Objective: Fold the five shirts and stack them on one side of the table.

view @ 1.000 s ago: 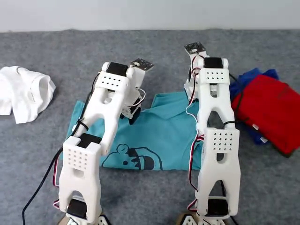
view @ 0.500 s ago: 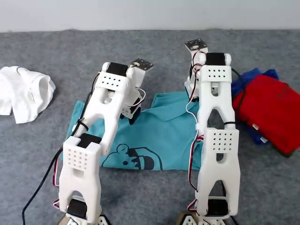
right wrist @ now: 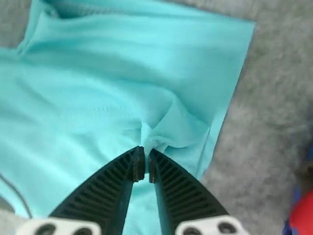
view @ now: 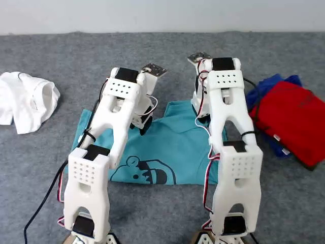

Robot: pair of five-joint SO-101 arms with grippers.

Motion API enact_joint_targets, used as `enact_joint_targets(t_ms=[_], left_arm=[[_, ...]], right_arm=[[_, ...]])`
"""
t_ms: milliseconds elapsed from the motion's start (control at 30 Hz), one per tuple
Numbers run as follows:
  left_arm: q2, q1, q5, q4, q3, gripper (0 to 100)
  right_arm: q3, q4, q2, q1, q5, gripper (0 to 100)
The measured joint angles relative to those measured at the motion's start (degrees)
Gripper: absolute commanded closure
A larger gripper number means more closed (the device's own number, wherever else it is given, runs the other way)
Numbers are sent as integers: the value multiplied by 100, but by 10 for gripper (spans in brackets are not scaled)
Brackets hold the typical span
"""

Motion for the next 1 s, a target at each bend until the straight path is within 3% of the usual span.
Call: enact_joint_targets(t_ms=[200,1000], left_arm=[[0,0,0,0,0,870],[0,0,0,0,0,870]], right_arm=[[835,0,-712,0,0,990],[1169,0,-1960,-220,-527,990]])
